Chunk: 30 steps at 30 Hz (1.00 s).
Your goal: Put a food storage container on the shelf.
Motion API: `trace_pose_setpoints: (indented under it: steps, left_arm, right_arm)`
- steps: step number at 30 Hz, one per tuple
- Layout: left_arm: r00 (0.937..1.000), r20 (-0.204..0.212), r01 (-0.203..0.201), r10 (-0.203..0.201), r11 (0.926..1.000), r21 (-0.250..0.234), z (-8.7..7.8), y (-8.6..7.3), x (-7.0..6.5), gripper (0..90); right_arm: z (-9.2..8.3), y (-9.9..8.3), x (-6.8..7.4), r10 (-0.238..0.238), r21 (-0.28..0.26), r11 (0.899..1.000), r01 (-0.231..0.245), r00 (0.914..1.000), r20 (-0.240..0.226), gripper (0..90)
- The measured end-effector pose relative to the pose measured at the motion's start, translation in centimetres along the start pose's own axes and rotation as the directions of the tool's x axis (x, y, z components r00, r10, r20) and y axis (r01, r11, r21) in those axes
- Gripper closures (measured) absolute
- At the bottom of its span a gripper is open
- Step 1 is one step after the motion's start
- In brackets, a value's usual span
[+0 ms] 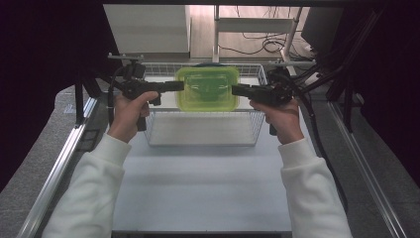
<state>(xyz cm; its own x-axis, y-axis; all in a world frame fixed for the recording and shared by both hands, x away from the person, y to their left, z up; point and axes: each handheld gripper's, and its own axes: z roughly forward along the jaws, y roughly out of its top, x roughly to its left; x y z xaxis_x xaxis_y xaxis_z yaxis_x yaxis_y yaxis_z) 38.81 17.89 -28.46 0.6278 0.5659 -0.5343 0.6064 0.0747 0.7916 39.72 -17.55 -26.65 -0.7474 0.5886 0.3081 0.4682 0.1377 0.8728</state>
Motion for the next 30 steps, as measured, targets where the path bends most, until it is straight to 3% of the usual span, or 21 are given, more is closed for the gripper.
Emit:
trace_pose_setpoints:
  steps: [7,12,22,27,30]
  left_arm:
    - [0.9999,0.013,0.003,-0.003,1.0000,0.003,0.6,2.1,0.5,75.3]
    - [1.0000,0.003,0.000,0.000,1.0000,-0.009,1.1,3.4,0.6,75.3]
    - [0.9999,-0.012,0.002,-0.002,0.9999,-0.010,1.3,5.9,0.3,75.4]
    - [0.9989,-0.018,0.044,-0.044,0.9990,-0.005,1.8,6.2,0.9,75.4]
    - [0.9981,-0.027,0.057,-0.056,0.9982,0.017,2.2,6.1,1.3,75.5]
  right_arm:
    - [0.3,1.7,-1.1,0.020,-0.013,1.000,-0.020,0.9998,-0.010,77.5]
    - [0.5,3.2,-1.7,0.024,-0.006,1.000,-0.024,0.9995,0.023,78.2]
    - [0.5,5.4,-2.4,0.039,-0.019,0.999,-0.039,0.9990,0.022,78.2]
    - [0.9,6.0,-2.9,0.072,-0.003,0.997,-0.072,0.9970,0.027,78.2]
    - [1.5,5.8,-3.6,0.122,0.026,0.992,-0.123,0.9920,0.032,78.2]
